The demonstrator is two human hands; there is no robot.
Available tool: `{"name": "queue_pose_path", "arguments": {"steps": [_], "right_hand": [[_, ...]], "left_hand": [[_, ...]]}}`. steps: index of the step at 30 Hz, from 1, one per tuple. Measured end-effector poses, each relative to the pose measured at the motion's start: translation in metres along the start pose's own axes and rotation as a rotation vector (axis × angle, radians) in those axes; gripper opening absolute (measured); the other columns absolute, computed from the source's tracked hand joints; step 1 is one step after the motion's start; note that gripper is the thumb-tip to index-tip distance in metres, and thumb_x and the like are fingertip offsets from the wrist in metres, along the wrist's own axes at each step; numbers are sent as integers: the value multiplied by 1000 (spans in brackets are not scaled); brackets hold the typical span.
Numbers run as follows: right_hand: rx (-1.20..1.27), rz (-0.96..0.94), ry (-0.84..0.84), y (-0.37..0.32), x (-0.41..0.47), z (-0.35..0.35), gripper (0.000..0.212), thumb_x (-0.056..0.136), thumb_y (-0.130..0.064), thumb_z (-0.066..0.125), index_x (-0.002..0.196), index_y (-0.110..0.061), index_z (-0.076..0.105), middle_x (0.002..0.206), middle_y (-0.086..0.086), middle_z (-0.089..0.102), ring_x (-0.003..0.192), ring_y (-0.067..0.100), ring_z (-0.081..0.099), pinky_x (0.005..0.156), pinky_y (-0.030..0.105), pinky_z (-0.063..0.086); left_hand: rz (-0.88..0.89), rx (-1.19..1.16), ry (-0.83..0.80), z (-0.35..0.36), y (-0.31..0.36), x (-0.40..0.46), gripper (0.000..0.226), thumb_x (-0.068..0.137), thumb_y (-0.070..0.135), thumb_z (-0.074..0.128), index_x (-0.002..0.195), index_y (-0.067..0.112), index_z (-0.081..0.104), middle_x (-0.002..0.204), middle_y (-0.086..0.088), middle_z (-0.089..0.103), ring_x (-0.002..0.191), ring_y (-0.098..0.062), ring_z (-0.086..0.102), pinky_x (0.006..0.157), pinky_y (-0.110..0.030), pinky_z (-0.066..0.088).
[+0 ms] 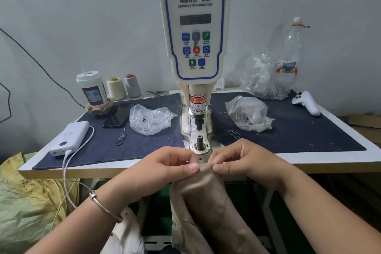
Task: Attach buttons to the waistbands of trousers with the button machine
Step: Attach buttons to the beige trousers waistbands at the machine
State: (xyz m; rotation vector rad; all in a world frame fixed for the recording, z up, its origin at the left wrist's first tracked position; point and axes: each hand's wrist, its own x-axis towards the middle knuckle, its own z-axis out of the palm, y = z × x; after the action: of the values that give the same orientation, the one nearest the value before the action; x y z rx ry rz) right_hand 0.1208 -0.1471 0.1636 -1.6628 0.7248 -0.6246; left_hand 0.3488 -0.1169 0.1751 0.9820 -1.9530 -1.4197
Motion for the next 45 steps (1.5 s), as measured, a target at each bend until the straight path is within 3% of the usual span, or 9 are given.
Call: {"name": "queue_pose_path", "arguments": {"steps": [11, 14, 18, 20, 23, 26, 31, 38, 45], "right_hand": [[439, -31, 66, 19, 37, 16, 6, 75, -12, 73, 77, -8, 70, 84, 13, 59, 78, 22, 54, 71, 27, 44], [247, -26, 58, 28, 44, 17, 9, 88, -7, 65, 81, -11, 62, 75, 6, 55, 70, 17, 47, 65, 23, 39], [170, -42, 55, 34, 43, 9, 6, 89, -11, 64, 92, -5, 65, 86, 6, 68, 82, 20, 60, 77, 25, 48], [176, -61, 215, 42, 39, -7, 9, 86, -7, 66, 92, 0, 66, 90, 11, 73, 89, 23, 67, 84, 27, 52], [36, 24, 746, 66, 37, -45, 12, 83, 3, 65, 79, -8, 68, 77, 9, 72, 80, 23, 69, 81, 37, 54], [-396, 141, 1075, 89, 45, -84, 18, 85, -2, 62, 82, -17, 70, 82, 2, 72, 83, 22, 66, 73, 32, 51], [-920, 400, 964, 103, 89, -132, 28, 90, -5, 49, 103, -12, 73, 109, 14, 64, 105, 32, 54, 80, 35, 46], [-952, 618, 804, 99, 124, -150, 13, 91, -40, 59, 93, -34, 71, 97, 0, 69, 92, 23, 65, 67, 25, 39], [-904, 523, 956, 109, 120, -147, 23, 85, -39, 68, 64, -35, 59, 88, 1, 69, 88, 27, 63, 71, 29, 41]], "left_hand": [[-219, 193, -82, -41, -1, 4, 29, 91, 38, 56, 78, 14, 65, 77, 3, 56, 76, -12, 48, 73, -27, 38], [-240, 207, -53, -47, -9, 8, 43, 89, 38, 56, 92, -5, 61, 82, -7, 55, 78, -18, 47, 75, -33, 36], [-260, 123, -8, -60, -18, 6, 35, 87, 34, 61, 87, -1, 65, 81, -12, 58, 78, -22, 49, 76, -36, 34], [-300, 99, 36, -73, -26, 4, 36, 85, 33, 63, 88, -3, 64, 83, -14, 58, 81, -23, 49, 77, -39, 33], [-334, 159, 135, -91, -43, 5, 34, 87, 31, 63, 90, -3, 67, 84, -11, 63, 81, -20, 54, 79, -35, 41], [-308, 226, 245, -103, -59, 16, 24, 98, 17, 59, 78, 12, 71, 76, -3, 65, 76, -13, 57, 74, -25, 45], [-321, 672, 426, -109, -92, 51, 32, 97, 28, 58, 68, 13, 58, 66, 4, 59, 68, -13, 55, 75, -37, 46], [-347, 1182, 491, -83, -121, 73, 35, 103, 40, 33, 70, 27, 30, 65, 5, 48, 70, -19, 47, 63, -36, 29], [-119, 1173, 584, -79, -129, 68, 43, 91, 45, 22, 70, 18, 48, 53, 6, 38, 57, -23, 40, 60, -35, 27]]}}
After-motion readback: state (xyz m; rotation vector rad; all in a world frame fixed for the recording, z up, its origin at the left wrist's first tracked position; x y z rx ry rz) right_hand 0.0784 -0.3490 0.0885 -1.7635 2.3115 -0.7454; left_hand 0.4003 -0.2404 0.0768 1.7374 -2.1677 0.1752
